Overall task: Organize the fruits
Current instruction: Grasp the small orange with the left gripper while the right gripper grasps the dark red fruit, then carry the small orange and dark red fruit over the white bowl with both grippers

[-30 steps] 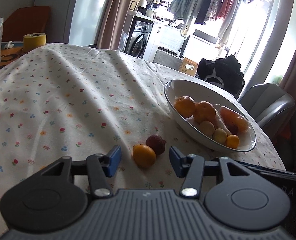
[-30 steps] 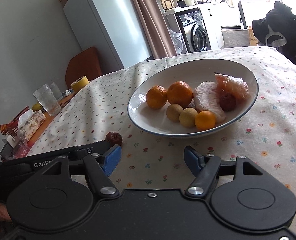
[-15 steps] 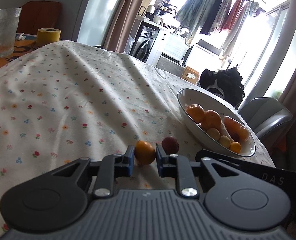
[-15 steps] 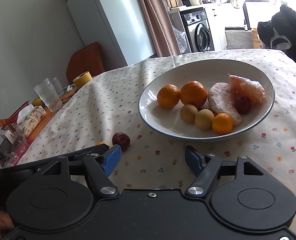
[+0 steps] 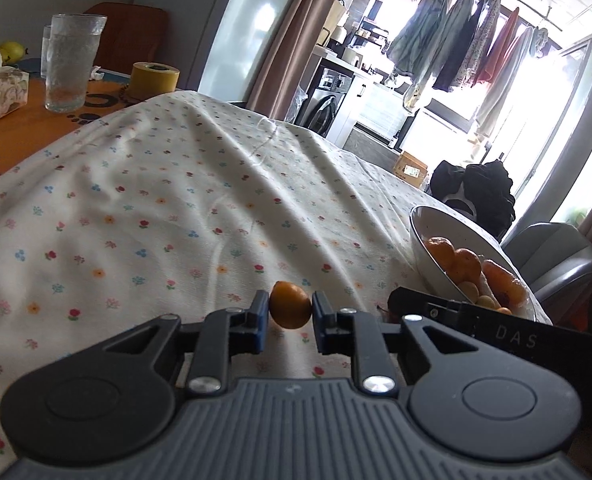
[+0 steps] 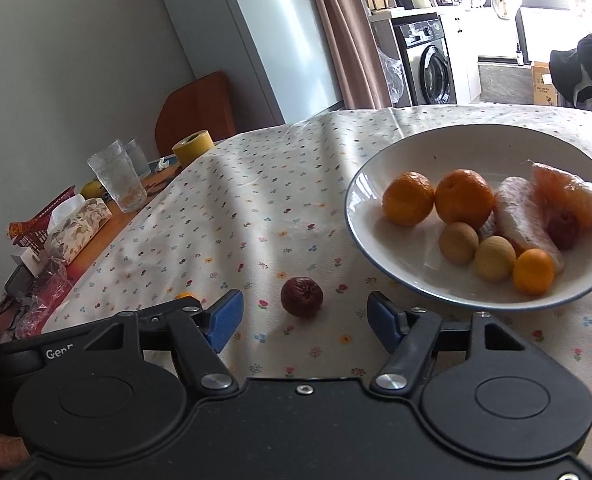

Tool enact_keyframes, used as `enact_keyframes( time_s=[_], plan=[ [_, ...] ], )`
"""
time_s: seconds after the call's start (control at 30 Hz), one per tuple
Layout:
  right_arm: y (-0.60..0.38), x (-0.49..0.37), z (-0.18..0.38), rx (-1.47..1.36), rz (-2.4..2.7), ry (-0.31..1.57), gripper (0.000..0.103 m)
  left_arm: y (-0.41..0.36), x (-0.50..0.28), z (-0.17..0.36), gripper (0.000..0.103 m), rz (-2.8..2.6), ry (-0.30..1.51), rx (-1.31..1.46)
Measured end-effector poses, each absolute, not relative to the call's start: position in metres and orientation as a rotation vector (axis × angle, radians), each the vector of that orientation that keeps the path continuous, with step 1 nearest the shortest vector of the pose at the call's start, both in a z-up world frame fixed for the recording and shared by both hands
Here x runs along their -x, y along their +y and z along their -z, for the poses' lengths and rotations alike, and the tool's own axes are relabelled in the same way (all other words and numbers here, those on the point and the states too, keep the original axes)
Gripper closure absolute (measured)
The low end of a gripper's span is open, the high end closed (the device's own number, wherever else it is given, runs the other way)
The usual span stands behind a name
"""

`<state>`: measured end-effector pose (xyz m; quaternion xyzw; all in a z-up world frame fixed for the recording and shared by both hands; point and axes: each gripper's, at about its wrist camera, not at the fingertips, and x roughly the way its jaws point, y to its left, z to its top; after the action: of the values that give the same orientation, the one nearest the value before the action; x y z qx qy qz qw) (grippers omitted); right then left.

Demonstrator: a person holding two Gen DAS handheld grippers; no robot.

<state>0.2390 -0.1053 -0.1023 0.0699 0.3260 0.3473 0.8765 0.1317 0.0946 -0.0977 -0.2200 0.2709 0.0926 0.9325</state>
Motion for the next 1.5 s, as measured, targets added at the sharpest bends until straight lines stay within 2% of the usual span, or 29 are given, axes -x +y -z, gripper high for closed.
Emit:
enact_keyframes(
  time_s=[0.07, 0.2, 0.23, 0.3, 0.33, 0.77, 1.5],
  plan=[
    [-0.099, -0.241, 0.103, -0.134, -0.727, 0.675, 0.043, 0.097, -0.129, 0.097, 0.082, -0.198, 0.555, 0.453],
    [-0.089, -0.242, 0.104, -0.119, -0.747, 0.683, 0.05, 0.098, -0.123, 0.095, 0.082, -0.211, 0.549, 0.449],
    [-0.088, -0.242, 0.105, -0.119, -0.752, 0.687, 0.055, 0.098, -0.122, 0.095, 0.082, -0.215, 0.548, 0.448],
    [-0.086, -0.243, 0.108, -0.116, -0.76, 0.707, 0.078, 0.098, -0.12, 0.094, 0.082, -0.22, 0.547, 0.449],
    [-0.086, -0.242, 0.109, -0.122, -0.764, 0.711, 0.079, 0.099, -0.12, 0.094, 0.082, -0.222, 0.547, 0.449],
    [-0.1, -0.228, 0.094, -0.134, -0.78, 0.669, 0.08, 0.085, -0.121, 0.08, 0.082, -0.205, 0.524, 0.43],
    [-0.188, -0.235, 0.066, -0.22, -0.643, 0.555, 0.08, 0.022, -0.159, 0.047, 0.082, -0.076, 0.48, 0.356]
  ],
)
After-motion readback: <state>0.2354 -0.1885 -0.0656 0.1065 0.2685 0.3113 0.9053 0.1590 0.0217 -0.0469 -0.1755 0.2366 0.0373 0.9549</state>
